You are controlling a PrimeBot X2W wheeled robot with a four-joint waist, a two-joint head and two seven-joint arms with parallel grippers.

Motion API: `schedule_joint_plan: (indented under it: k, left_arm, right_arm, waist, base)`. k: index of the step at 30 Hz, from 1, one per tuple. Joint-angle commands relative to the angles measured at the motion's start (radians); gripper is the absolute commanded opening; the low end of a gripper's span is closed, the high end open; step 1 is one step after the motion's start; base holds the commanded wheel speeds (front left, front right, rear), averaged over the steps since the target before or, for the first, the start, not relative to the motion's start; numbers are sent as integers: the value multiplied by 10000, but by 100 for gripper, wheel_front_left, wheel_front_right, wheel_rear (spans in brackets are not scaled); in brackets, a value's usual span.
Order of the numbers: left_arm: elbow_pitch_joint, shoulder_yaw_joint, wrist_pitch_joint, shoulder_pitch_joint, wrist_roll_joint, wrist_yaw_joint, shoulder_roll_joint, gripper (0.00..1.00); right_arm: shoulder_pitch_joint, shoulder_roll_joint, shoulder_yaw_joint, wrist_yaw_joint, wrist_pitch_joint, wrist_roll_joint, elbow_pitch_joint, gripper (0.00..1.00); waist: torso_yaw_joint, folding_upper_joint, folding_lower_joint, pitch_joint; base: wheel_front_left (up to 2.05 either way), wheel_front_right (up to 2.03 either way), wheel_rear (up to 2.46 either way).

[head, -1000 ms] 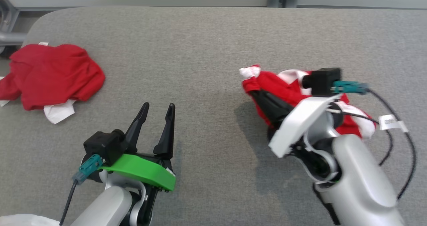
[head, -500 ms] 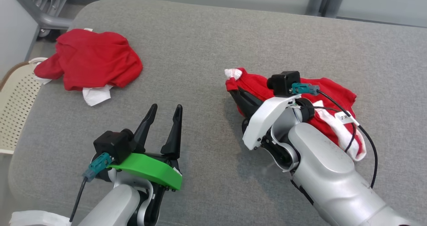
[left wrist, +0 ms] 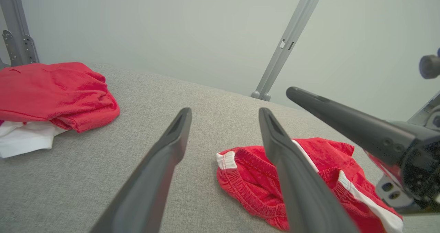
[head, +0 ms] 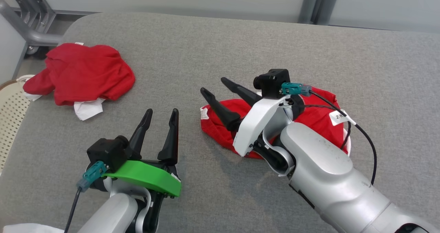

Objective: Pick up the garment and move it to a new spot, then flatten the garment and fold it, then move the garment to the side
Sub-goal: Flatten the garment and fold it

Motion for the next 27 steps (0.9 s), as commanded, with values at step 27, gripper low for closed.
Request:
schedule_joint_plan:
  k: [27]
  left_arm:
    - [-202, 164, -86, 51, 231, -5, 37, 100]
  right_arm:
    - [5001, -1503, -3767, 3, 3259, -4290, -4282, 100]
  waist:
    - [-735, 0, 0, 223]
  base:
    - [0, 0, 0]
